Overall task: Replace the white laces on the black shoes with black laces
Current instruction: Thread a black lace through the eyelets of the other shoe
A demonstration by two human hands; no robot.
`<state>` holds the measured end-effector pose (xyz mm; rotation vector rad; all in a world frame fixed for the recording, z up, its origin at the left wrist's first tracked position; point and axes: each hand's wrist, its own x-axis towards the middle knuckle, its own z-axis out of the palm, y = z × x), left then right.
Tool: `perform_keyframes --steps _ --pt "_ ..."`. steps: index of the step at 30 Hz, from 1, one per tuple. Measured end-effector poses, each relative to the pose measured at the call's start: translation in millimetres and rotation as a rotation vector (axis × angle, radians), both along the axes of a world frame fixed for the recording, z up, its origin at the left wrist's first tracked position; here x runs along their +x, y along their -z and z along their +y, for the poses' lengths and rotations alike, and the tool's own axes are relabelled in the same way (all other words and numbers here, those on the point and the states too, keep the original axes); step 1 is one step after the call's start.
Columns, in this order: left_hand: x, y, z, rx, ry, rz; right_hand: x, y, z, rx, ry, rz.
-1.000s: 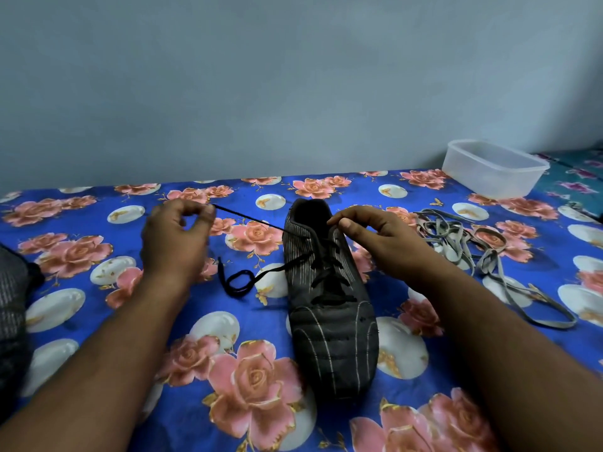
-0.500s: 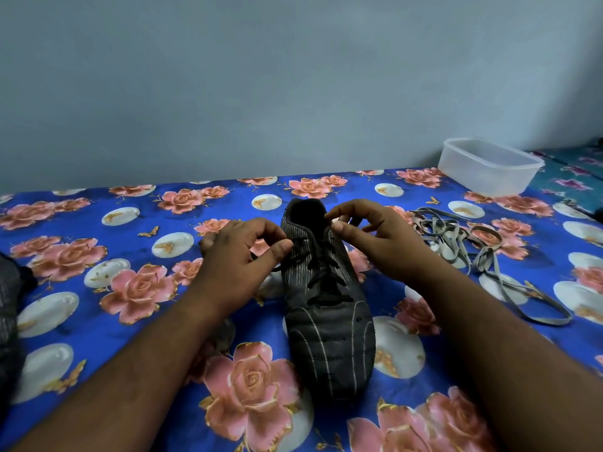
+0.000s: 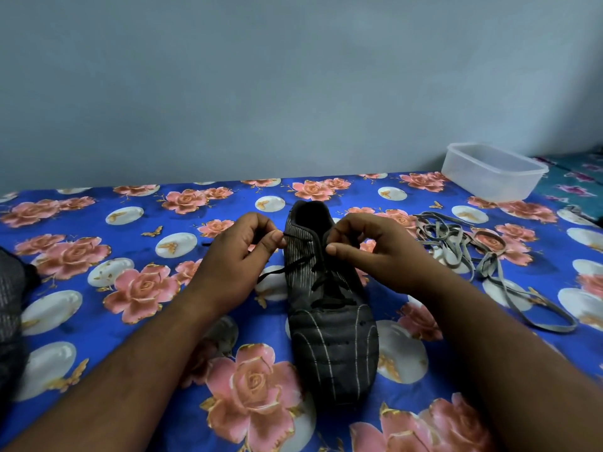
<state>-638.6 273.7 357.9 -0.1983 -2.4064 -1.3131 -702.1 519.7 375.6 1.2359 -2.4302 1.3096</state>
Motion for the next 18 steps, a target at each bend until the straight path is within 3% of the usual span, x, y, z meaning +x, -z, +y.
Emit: perform_keyframes --steps 3,7,13,18 --pt "1.8 -3.6 1.2 0.073 0.037 -0.007 -0.7 2.4 -6.1 0.006 0.067 0.042" --pt "3.3 -7.0 10.0 0.19 0.079 -0.102 -3.1 7.6 -8.6 0.173 0.114 0.05" --pt "0.3 -11.6 23.7 0.224 0.028 -0.221 1.0 -0.6 -11.2 0.183 0.11 0.242" --pt "0.7 -12.3 21.5 0.328 0.088 -0.213 0.0 -1.1 -13.1 0.182 0.114 0.143"
